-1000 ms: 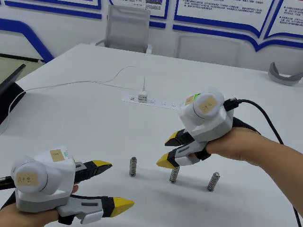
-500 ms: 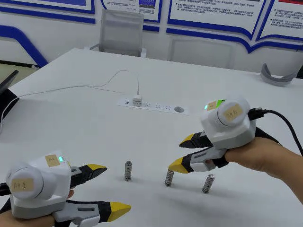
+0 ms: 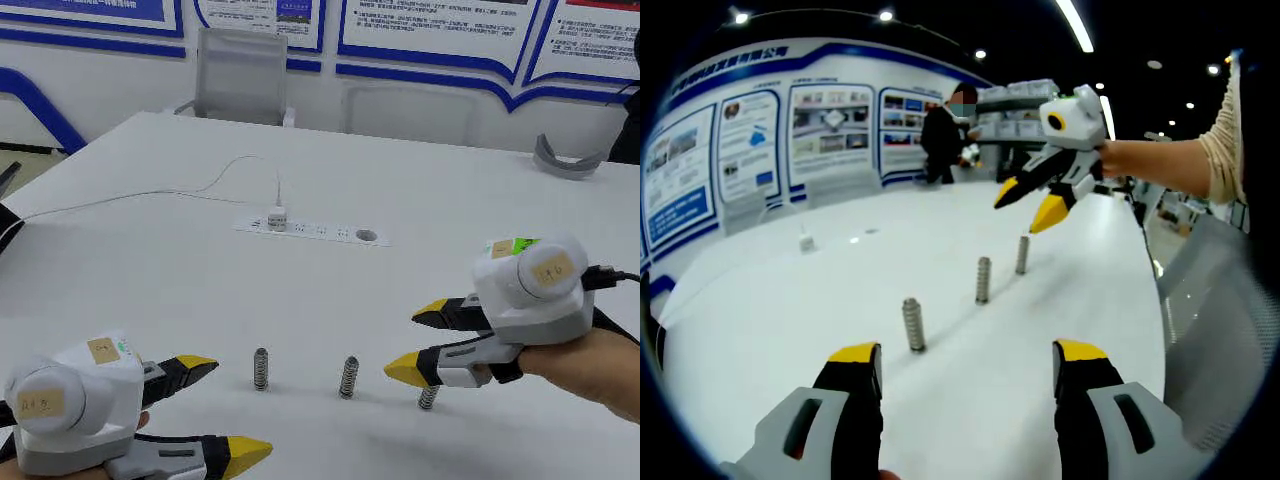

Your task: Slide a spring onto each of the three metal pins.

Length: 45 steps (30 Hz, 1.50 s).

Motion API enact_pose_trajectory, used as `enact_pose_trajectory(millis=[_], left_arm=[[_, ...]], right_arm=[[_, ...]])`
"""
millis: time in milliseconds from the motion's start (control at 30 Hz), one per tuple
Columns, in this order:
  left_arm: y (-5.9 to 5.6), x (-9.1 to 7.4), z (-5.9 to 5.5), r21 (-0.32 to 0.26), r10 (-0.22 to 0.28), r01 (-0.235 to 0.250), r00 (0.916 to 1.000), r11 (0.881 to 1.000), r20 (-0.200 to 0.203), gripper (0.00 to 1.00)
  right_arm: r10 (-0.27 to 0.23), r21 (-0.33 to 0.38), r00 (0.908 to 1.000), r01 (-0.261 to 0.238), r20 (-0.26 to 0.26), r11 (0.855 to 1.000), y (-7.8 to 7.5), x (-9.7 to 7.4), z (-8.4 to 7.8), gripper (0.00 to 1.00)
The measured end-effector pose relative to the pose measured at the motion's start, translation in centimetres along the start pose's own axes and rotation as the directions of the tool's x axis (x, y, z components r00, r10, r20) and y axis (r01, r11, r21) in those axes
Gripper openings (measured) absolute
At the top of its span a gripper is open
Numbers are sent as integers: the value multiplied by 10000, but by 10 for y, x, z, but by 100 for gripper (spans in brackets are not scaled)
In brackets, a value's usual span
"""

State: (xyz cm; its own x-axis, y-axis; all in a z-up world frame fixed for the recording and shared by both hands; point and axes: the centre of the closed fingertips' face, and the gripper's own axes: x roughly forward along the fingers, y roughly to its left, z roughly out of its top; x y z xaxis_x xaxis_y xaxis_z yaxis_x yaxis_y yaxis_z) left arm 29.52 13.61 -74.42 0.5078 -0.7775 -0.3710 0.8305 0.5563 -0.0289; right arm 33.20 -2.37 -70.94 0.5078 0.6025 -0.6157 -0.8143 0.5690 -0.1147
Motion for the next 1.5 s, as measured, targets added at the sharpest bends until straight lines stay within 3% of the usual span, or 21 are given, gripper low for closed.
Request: enact_pose_trajectory(millis=[333, 767, 1500], left_arm=[[2, 0, -3, -73, 27, -28, 10000, 10000, -61, 72], [2, -2, -5, -175, 42, -43, 10000, 9998, -51, 72], [0, -2, -9, -414, 96, -90, 9999, 9991, 133, 73]], right_arm=[[-489, 689, 9970, 448, 598, 9966, -4, -22, -19, 53], [-738, 1148, 9912, 611, 1098, 9915, 10, -35, -49, 59], [-1099, 1822, 9845, 841, 1364, 9797, 16, -37, -60, 60]])
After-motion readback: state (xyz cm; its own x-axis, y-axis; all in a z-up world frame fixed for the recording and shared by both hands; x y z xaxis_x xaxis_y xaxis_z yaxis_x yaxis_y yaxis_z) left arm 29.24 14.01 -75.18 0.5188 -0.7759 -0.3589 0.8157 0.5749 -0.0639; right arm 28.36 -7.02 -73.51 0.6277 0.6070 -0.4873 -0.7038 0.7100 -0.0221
